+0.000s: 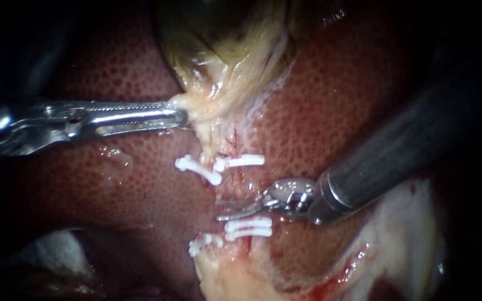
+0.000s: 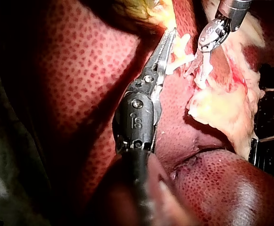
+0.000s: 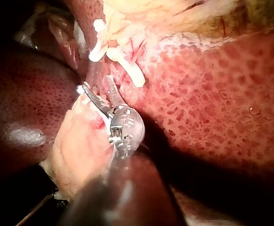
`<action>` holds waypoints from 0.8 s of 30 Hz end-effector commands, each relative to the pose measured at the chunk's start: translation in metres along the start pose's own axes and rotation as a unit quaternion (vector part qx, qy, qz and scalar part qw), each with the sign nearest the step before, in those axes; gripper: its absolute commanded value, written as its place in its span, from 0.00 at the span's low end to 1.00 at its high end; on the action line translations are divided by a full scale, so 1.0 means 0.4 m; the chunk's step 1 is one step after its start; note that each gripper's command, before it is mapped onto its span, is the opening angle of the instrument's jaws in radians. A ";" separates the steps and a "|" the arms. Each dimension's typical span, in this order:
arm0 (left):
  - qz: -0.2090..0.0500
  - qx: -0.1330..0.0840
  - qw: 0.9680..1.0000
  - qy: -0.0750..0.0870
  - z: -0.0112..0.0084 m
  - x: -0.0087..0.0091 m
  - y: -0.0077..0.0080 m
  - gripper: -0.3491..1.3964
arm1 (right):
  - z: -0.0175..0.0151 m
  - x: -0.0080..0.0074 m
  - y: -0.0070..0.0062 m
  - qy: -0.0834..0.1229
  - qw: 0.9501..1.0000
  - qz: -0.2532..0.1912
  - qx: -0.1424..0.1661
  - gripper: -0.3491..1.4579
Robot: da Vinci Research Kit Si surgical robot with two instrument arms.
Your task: Go back from the cut right tube
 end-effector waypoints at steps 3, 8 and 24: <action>0.000 0.000 1.000 0.000 0.0000 0.0000 0.0000 0.00 | -0.0002 -0.0001 -0.0001 0.004 1.000 -0.002 0.002 0.76; 0.000 -0.001 1.000 0.000 -0.0001 -0.0003 -0.0003 0.00 | -0.0022 -0.0008 -0.0013 0.003 1.000 -0.003 0.005 0.82; 0.001 -0.001 1.000 0.000 -0.0001 -0.0010 -0.0013 0.00 | -0.0333 0.0099 -0.0072 0.031 0.984 -0.160 -0.073 0.98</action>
